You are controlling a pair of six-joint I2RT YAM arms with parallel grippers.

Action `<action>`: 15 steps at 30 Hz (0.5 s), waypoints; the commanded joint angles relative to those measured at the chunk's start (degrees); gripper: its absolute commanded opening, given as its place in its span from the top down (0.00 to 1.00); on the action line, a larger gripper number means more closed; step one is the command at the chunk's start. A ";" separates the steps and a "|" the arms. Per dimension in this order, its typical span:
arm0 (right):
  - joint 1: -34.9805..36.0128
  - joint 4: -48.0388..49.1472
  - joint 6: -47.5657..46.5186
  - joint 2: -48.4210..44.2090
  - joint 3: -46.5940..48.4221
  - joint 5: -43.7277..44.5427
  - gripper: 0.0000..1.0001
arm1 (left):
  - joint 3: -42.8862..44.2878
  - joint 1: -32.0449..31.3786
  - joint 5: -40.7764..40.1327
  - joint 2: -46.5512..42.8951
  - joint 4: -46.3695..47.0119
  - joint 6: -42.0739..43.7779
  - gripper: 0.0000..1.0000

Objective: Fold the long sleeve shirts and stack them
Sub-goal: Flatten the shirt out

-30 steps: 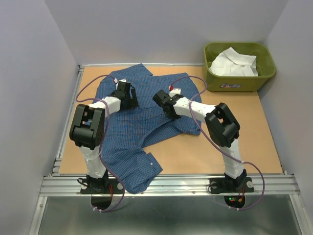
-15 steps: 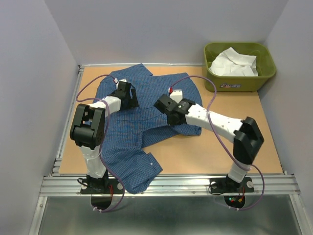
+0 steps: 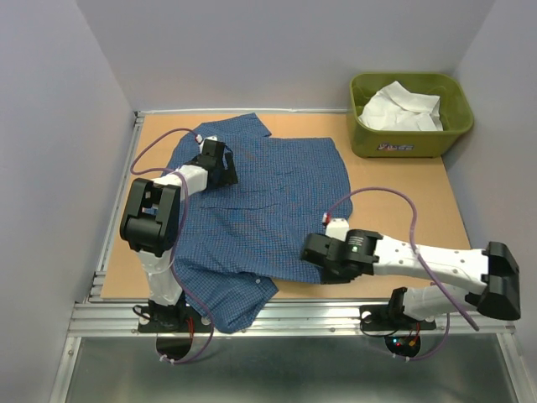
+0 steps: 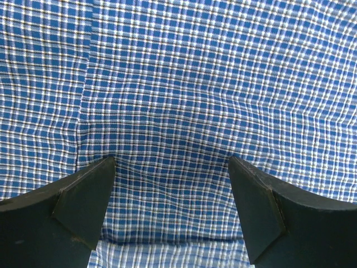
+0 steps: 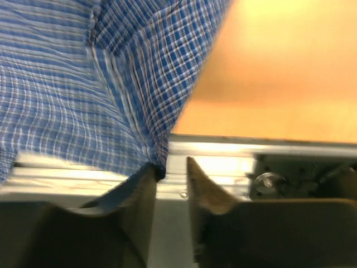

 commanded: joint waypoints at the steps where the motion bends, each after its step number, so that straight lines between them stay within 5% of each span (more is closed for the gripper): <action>1: 0.62 -4.71 11.43 -9.04 -6.53 -0.66 0.60 | -0.05 -0.12 0.38 -3.37 -1.44 0.03 0.06; 3: 0.62 -6.55 14.85 -13.86 -7.86 3.36 0.43 | -0.40 -0.20 0.73 -5.91 -1.44 0.12 0.06; 6: 0.62 -9.28 17.06 -16.70 -6.72 8.03 0.33 | -1.72 -0.20 0.91 -11.01 -1.79 -0.41 0.06; 15: -2.96 -3.94 14.72 -9.95 -4.25 17.02 0.26 | -11.29 -0.03 -0.14 -26.48 -4.78 -2.34 0.06</action>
